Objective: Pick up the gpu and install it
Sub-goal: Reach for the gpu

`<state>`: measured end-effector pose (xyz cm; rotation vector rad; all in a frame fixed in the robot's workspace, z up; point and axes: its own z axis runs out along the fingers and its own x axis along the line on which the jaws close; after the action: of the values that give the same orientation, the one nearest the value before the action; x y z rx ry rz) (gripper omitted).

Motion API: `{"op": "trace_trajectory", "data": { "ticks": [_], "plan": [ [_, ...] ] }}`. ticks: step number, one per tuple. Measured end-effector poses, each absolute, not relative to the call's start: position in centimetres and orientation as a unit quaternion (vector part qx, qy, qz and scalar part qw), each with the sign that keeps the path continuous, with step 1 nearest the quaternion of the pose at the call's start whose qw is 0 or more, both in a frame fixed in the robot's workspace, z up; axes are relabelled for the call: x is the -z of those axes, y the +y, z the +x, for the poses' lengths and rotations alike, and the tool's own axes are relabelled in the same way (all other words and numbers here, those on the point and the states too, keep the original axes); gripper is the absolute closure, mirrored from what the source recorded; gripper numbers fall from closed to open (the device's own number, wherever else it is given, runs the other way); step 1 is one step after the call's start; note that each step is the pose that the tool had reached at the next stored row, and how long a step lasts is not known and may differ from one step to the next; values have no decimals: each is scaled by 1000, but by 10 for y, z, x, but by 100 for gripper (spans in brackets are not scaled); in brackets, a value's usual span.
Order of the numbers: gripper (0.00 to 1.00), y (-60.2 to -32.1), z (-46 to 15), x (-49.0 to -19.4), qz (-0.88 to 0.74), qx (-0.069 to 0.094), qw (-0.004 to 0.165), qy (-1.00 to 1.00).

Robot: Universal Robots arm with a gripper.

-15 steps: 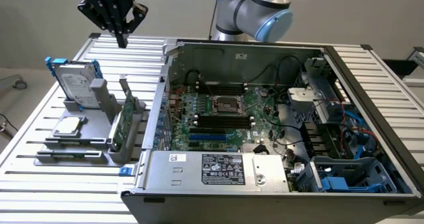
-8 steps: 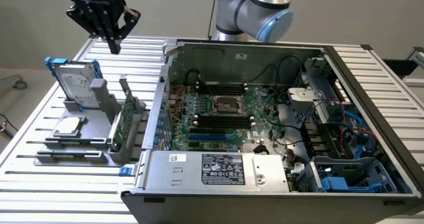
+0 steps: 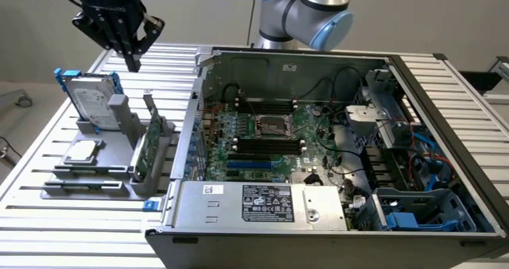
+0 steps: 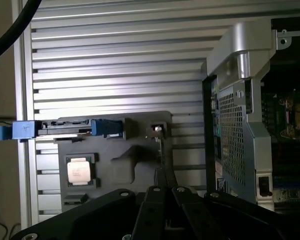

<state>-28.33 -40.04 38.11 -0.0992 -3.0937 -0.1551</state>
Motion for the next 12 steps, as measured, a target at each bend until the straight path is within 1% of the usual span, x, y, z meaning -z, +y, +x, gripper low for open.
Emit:
{"op": "trace_trajectory", "data": {
  "ticks": [2, 6, 11, 12],
  "plan": [
    [89, -402, -283, -381, -30, 45, 21, -998],
    [89, -402, -283, -381, -15, 26, 21, -999],
    [89, -402, -283, -381, 18, 14, 21, -1000],
    [89, -402, -283, -381, 22, 11, 19, -1000]
  ]
}}
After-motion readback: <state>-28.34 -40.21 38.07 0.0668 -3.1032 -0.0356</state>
